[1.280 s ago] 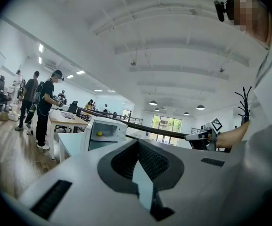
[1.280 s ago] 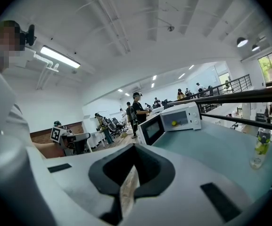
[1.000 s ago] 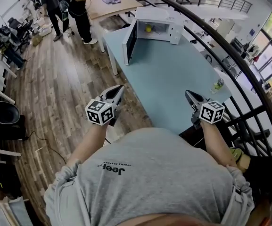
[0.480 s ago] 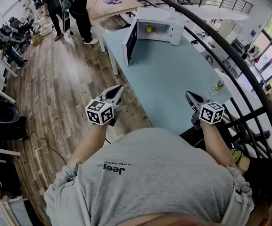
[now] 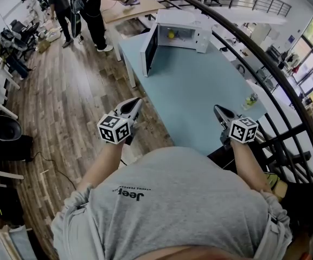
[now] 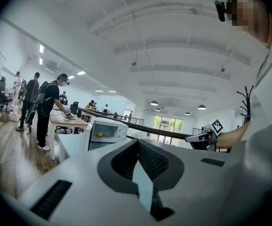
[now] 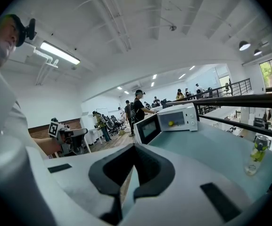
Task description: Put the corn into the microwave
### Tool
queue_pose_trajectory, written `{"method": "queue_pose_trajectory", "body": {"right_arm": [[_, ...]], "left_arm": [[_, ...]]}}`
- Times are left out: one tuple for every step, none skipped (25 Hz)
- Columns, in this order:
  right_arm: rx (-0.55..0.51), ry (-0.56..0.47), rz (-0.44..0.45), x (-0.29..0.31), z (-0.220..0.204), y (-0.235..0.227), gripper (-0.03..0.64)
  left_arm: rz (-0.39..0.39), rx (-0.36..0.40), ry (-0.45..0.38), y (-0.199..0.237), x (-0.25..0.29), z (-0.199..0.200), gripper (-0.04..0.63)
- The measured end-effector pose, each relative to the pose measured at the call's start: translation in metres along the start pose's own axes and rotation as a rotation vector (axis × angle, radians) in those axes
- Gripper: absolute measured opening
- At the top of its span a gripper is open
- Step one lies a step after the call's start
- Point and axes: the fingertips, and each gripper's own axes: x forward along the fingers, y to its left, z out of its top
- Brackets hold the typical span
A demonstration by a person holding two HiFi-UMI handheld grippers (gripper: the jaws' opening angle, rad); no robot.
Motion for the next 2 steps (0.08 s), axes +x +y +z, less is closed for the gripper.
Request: {"method": "queue_pose_trajectory", "body": {"right_arm": [[0.0, 0.0, 0.001, -0.0002, 0.0001, 0.0002, 0.017], [0.0, 0.001, 0.001, -0.0004, 0.0002, 0.0003, 0.017]], "left_arm": [[0.0, 0.0, 0.0, -0.0001, -0.0003, 0.0005, 0.018], [0.001, 0.0, 0.0, -0.0002, -0.0007, 0.0009, 0.018]]}}
